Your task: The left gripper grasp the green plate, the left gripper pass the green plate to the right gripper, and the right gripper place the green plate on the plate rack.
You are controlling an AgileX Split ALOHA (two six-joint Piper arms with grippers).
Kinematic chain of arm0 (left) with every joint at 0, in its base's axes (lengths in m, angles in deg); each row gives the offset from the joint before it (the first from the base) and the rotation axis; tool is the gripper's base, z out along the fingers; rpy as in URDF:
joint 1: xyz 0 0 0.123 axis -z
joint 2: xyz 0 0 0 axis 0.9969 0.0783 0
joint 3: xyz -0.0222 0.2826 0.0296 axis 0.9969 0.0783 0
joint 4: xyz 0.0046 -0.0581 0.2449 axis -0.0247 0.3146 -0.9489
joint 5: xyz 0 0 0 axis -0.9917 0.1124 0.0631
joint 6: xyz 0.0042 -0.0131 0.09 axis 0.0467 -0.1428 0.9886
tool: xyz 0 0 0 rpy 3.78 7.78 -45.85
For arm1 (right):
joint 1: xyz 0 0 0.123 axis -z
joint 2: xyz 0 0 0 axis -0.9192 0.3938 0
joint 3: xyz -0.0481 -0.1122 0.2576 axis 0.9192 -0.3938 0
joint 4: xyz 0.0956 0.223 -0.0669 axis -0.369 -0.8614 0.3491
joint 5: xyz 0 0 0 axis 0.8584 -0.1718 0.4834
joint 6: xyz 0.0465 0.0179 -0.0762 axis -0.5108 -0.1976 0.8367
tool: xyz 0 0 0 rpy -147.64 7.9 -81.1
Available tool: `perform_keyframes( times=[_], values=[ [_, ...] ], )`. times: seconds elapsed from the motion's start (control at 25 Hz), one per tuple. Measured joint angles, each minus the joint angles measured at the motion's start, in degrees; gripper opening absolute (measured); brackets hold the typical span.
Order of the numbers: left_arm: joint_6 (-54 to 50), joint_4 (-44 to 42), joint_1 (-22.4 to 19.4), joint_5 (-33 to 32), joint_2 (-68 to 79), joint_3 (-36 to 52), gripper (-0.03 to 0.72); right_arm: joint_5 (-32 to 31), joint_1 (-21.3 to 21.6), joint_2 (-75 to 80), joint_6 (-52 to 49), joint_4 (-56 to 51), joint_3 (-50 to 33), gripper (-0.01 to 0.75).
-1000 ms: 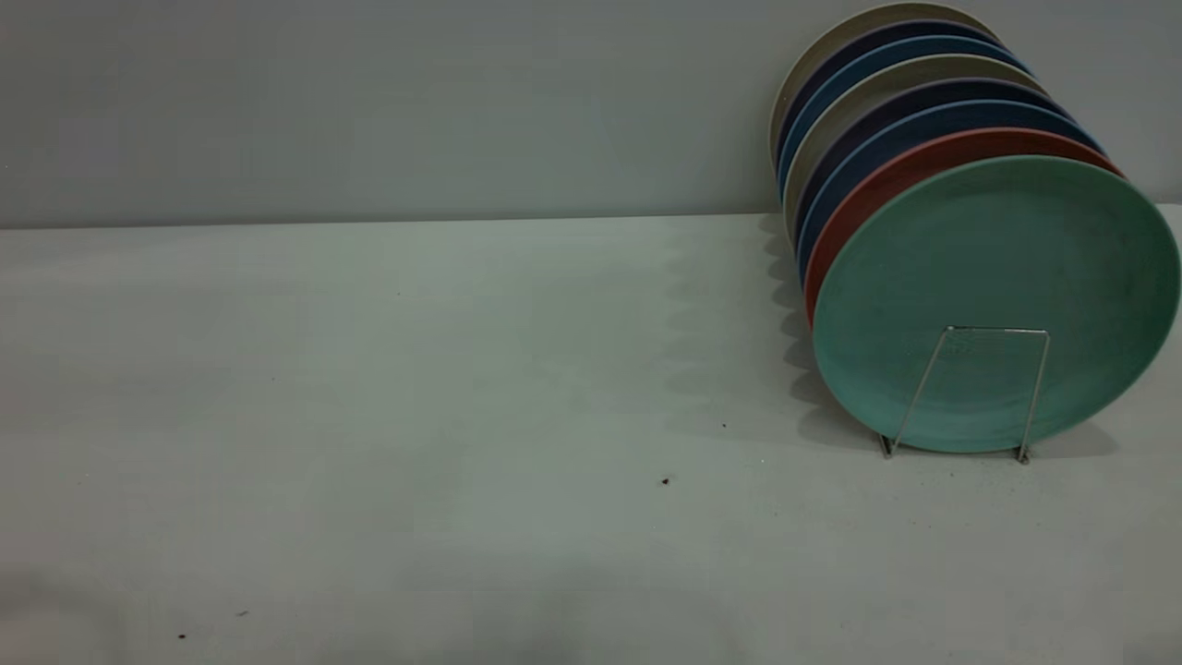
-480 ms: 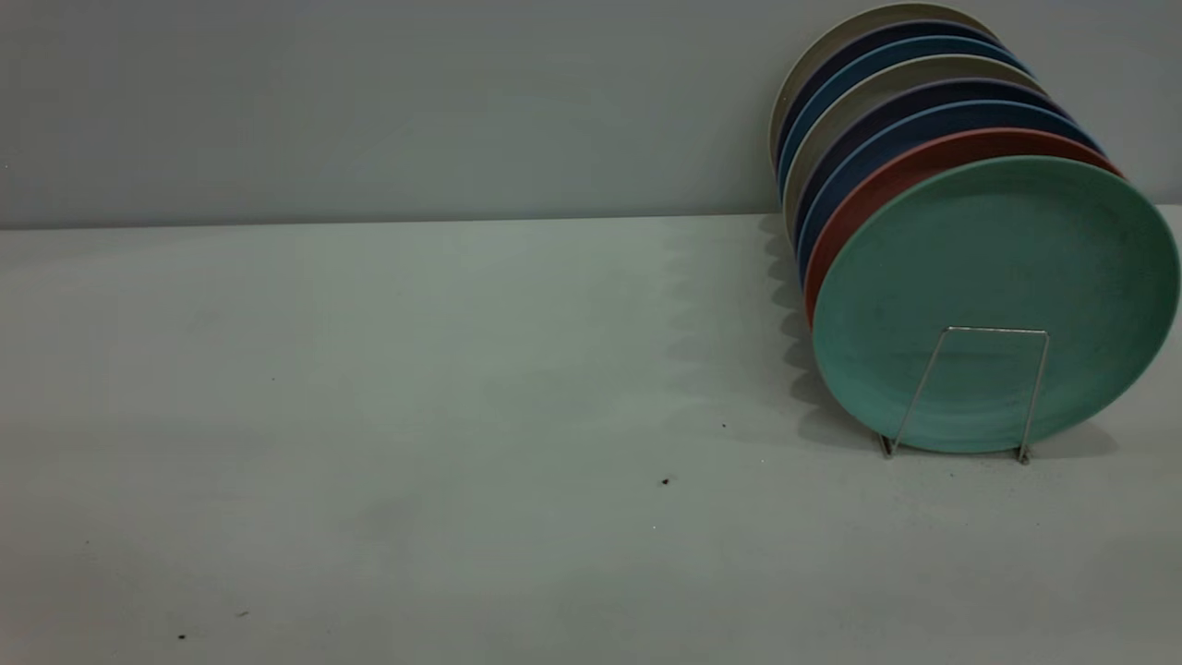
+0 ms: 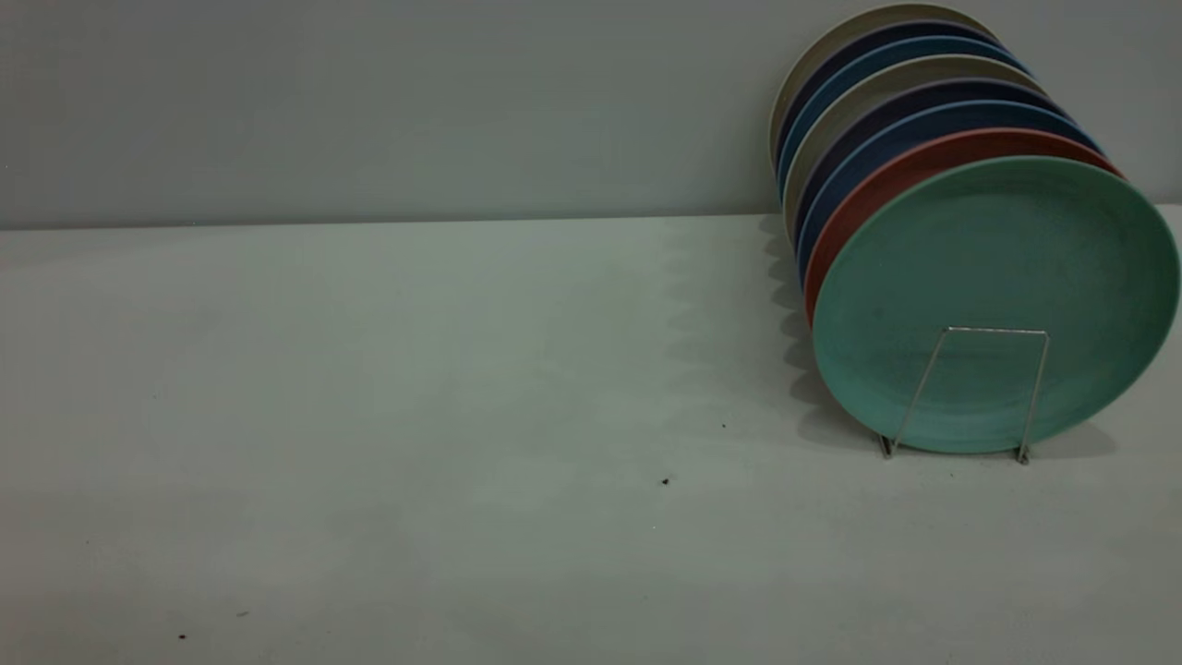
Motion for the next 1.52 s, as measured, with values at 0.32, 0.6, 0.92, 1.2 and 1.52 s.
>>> perform_keyframes(
  times=[0.32, 0.6, 0.92, 1.2, 1.52],
  values=[
    [-3.89, -3.87, 6.46, 0.81, -4.2, 5.19, 0.471, 1.72, -0.48, -0.99, -0.03, 0.0, -0.78, 0.527],
    [-4.72, -4.58, 8.71, 1.32, -4.72, 6.14, 0.469, 2.71, -1.56, -0.99, -0.34, 0.39, -1.48, 0.527],
    [-4.84, -4.52, 8.81, 1.32, -4.72, 6.14, 0.469, 2.73, -1.56, -0.99, -0.39, 0.39, -1.48, 0.527],
    [-4.89, -4.48, 8.81, 1.34, -5.52, 6.14, 0.469, 2.78, -1.56, -1.92, -0.45, 0.39, -1.53, 0.527],
    [-4.89, -4.48, 8.81, 1.34, -8.66, 6.14, 0.469, 2.7, -1.56, -6.99, -0.45, 0.39, -1.53, 0.527]
  ],
)
